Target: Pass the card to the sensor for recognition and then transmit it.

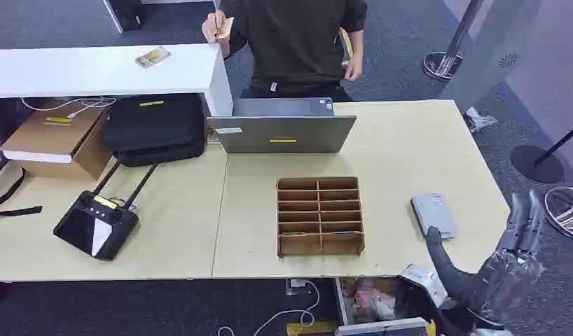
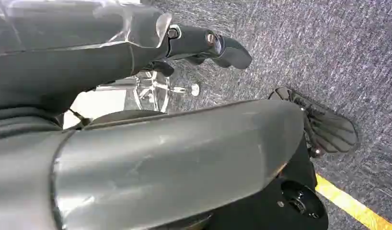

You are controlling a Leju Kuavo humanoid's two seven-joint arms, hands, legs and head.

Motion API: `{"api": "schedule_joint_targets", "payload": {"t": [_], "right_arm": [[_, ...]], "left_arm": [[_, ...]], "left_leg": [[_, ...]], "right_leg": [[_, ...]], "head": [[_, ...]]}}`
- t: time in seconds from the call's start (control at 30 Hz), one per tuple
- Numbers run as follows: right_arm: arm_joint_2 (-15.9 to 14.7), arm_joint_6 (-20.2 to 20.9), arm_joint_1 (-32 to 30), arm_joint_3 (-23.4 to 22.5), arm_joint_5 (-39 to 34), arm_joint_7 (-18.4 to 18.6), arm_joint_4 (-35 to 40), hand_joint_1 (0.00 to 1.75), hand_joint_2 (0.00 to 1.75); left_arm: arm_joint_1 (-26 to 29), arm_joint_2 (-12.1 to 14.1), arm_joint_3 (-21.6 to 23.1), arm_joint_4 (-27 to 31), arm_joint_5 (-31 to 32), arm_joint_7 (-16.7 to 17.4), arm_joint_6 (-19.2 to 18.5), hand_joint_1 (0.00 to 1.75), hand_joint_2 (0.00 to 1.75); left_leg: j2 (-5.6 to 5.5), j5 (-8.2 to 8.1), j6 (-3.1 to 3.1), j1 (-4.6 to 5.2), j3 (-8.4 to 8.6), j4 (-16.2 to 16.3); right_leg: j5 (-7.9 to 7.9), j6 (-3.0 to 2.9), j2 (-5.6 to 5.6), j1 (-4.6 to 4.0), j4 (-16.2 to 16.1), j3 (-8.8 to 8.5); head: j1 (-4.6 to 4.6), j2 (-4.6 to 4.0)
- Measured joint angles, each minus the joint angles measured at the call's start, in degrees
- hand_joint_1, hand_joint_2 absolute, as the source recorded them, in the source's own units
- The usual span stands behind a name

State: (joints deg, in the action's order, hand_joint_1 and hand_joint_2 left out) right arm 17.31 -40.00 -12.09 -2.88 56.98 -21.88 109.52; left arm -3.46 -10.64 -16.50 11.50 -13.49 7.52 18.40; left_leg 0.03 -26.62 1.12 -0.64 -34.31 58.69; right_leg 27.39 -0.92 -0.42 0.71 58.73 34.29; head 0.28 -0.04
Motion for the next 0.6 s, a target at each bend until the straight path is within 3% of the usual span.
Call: {"api": "schedule_joint_targets", "payload": {"t": [0.53,0.6], "right_arm": [[0.0,0.0,0.1,-0.5,-0.7,-1.0,-0.7,0.0,1.75],[-0.3,0.0,1.2,-0.1,1.6,0.7,-2.6,0.0,1.75]], "left_arm": [[0.0,-0.1,0.0,0.0,-0.3,-0.5,0.0,0.0,0.0],[-0.1,-0.1,0.0,0.0,0.4,-0.7,-0.2,0.0,0.0]], "left_leg": [[-0.01,0.0,0.0,0.0,-0.04,0.0],[0.02,0.0,0.0,-0.01,-0.05,0.0]], "right_leg": [[0.0,0.0,-0.01,0.0,0.0,-0.02],[0.0,0.0,0.02,-0.01,0.0,-0.05]], "head": [[0.0,0.0],[0.02,0.0]]}}
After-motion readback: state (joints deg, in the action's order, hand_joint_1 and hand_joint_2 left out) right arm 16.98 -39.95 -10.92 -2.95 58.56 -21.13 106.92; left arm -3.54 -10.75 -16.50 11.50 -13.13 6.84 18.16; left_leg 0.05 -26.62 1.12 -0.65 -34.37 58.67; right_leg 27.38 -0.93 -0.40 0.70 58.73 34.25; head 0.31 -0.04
